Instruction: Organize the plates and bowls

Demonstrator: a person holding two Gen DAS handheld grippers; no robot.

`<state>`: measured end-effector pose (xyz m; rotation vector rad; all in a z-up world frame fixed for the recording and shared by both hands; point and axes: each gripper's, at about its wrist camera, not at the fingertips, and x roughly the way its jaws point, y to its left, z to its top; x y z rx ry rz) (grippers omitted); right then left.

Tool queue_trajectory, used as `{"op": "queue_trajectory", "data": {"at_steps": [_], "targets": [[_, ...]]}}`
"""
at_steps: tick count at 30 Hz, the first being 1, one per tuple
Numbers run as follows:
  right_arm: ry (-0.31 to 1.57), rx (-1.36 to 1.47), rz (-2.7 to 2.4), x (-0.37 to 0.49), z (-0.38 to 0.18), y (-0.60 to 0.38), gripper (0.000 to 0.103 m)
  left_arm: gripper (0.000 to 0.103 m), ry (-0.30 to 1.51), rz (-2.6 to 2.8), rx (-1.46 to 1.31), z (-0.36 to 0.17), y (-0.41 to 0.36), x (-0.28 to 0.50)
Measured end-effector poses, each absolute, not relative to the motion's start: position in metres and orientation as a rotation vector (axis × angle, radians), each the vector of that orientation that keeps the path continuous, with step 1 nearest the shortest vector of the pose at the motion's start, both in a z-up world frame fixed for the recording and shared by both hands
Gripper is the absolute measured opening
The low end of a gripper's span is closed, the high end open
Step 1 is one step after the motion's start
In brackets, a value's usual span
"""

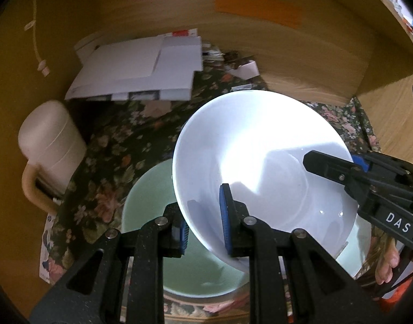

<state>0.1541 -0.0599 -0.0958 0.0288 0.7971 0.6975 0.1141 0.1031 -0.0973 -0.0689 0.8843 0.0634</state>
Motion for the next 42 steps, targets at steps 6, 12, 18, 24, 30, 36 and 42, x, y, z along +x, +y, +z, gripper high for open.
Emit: {"op": "queue_trajectory", "data": {"at_steps": [6,12,18,24,30,36,42], "targets": [[0.835,0.004,0.739,0.15,-0.107,-0.041,0.022,0.02,0.886,0.098,-0.072,-0.109,0.118,0.098],[0.867,-0.004,0.765,0.15,-0.118,-0.028,0.022,0.02,0.903,0.119,-0.087,-0.12,0.13,0.092],[0.895,-0.011,0.774,0.151,-0.127,-0.018,0.022,0.02,0.896,0.129,-0.085,-0.124,0.135,0.088],[0.905,-0.021,0.782,0.151,-0.131,-0.011,0.025,0.02,0.893,0.133,-0.081,-0.125,0.137,0.086],[0.903,-0.052,0.779,0.15,-0.129,-0.006,0.025,0.02,0.887,0.131,-0.09,-0.125,0.14,0.084],[0.911,-0.067,0.778,0.152,-0.13,-0.008,0.026,0.02,0.89,0.147,-0.081,-0.127,0.14,0.086],[0.897,-0.087,0.775,0.149,-0.131,-0.01,0.028,0.021,0.897,0.158,-0.064,-0.126,0.138,0.094]]}}
